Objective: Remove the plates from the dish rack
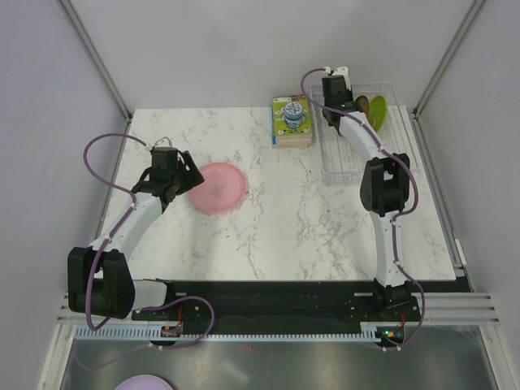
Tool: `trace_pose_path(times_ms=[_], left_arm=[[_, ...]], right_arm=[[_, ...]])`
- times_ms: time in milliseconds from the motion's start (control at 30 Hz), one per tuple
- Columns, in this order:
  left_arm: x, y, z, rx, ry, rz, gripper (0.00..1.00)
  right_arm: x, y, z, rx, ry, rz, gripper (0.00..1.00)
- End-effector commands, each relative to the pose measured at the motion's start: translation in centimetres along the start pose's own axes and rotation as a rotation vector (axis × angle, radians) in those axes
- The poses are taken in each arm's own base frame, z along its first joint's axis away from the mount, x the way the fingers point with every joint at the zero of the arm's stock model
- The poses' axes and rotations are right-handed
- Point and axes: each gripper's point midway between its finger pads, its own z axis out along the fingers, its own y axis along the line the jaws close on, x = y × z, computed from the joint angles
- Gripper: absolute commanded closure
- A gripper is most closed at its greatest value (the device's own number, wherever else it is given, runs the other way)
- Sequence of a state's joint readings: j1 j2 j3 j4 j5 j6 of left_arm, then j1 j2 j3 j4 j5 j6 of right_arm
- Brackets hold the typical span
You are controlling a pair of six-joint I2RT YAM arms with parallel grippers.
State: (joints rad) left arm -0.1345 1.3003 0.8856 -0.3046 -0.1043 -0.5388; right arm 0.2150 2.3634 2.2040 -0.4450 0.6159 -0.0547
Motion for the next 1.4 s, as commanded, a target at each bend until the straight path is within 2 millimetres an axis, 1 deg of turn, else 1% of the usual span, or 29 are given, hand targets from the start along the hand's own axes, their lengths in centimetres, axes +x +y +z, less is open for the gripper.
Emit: trace_pose_path(times_ms=[0,133,167,200,267,300,367,400,467,500,533,567,633,667,700,733,767,800,833,867,900,933,967,1000,1033,1067,1133,1167,1367], left_arm=[[-2.2,-1.3,-1.1,0.043,-0.065,0.029,0.21],[-2.3,-1.6,-1.6,0.064,-0.068,0.04,0.2],[-2.4,-1.8,-1.8,0.072,-0.073,0.039,0.19],[-2.5,-2.1,-2.0,0.086,-0.074,0.043,0.18],[-2.6,-2.4,-2.2,0.101,-0.077,0.046,0.17],[-2.7,-2.8,-2.5,0.122,-0.08,0.045,0.16],[-2.9,-3.3,-2.7,0.148,-0.089,0.045,0.16],[-2.8,-3.7,-2.9,0.173,-0.086,0.047,0.15],[-3.1,-4.9,-3.2,0.236,-0.095,0.048,0.14],[-2.3,-5.7,-3.3,0.292,-0.069,0.048,0.13],[-3.0,-6.8,-3.8,0.349,-0.099,0.052,0.13],[-2.9,-7.4,-4.0,0.389,-0.1,0.052,0.14],[-2.1,-8.8,-4.5,0.485,-0.077,0.053,0.14],[-2.5,-9.5,-4.7,0.527,-0.094,0.055,0.14],[-1.6,-10.0,-5.0,0.567,-0.064,0.057,0.15],[-1.9,-10.5,-5.1,0.595,-0.075,0.058,0.15],[-2.0,-11.0,-5.2,0.619,-0.084,0.058,0.15],[-1.5,-11.3,-5.3,0.646,-0.063,0.05,0.15],[-1.3,-11.6,-5.3,0.664,-0.06,0.048,0.15],[-1.5,-12.0,-5.3,0.689,-0.069,0.045,0.15],[-0.8,-12.3,-5.5,0.717,-0.049,0.03,0.15],[-0.6,-12.5,-5.6,0.735,-0.048,0.024,0.15],[-0.5,-12.7,-5.8,0.751,-0.048,0.016,0.15],[-0.3,-13.2,-6.1,0.792,-0.051,0.005,0.15],[-0.2,-13.4,-6.3,0.808,-0.053,-0.004,0.15],[-0.1,-13.5,-6.5,0.824,-0.057,-0.011,0.15],[0.2,-13.9,-6.6,0.849,-0.053,-0.03,0.15],[0.4,-14.0,-6.6,0.853,-0.049,-0.034,0.15],[1.8,-14.5,-6.0,0.871,-0.022,-0.059,0.15]], right_arm=[[-8.6,-6.4,-7.1,0.304,-0.208,0.049,1.0],[-9.5,-7.9,-9.6,0.358,-0.236,0.081,1.0],[-9.0,-8.1,-9.8,0.355,-0.231,0.079,1.0],[-10.2,-9.2,-11.3,0.345,-0.262,0.113,1.0],[-10.2,-9.4,-12.3,0.309,-0.27,0.114,1.0],[-11.0,-10.4,-13.9,0.285,-0.286,0.141,1.0],[-11.1,-10.5,-15.2,0.236,-0.295,0.148,1.0],[-11.3,-11.0,-16.8,0.201,-0.296,0.152,1.0],[-11.4,-9.8,-17.9,0.076,-0.3,0.192,1.0],[-11.1,-9.5,-19.2,-0.002,-0.283,0.182,1.0],[-11.1,-8.0,-20.0,-0.108,-0.283,0.23,1.0],[-9.9,-6.4,-20.4,-0.183,-0.257,0.224,1.0],[-9.6,-5.5,-22.8,-0.309,-0.255,0.298,1.0],[-8.1,-3.3,-23.4,-0.42,-0.221,0.292,1.0],[-8.4,-3.3,-24.7,-0.47,-0.235,0.324,1.0],[-8.0,-2.5,-25.3,-0.518,-0.225,0.341,1.0],[-6.4,-0.5,-25.9,-0.607,-0.181,0.359,1.0],[-7.0,-0.3,-27.2,-0.658,-0.212,0.39,1.0],[-6.6,0.3,-27.7,-0.69,-0.205,0.404,1.0],[-5.0,1.6,-27.8,-0.727,-0.159,0.432,1.0],[-5.6,2.0,-29.1,-0.79,-0.189,0.455,1.0],[-5.2,2.7,-29.7,-0.831,-0.178,0.47,1.0],[-3.6,3.8,-29.8,-0.86,-0.144,0.47,1.0],[-4.2,4.0,-30.9,-0.911,-0.161,0.515,1.0],[-3.7,4.5,-31.4,-0.938,-0.151,0.528,1.0],[-2.3,5.6,-31.6,-0.961,-0.118,0.527,1.0],[-2.1,6.3,-32.7,-1.014,-0.119,0.562,1.0],[-0.7,7.1,-32.8,-1.029,-0.091,0.561,1.0],[0.2,9.3,-35.7,-1.169,-0.072,0.623,1.0]])
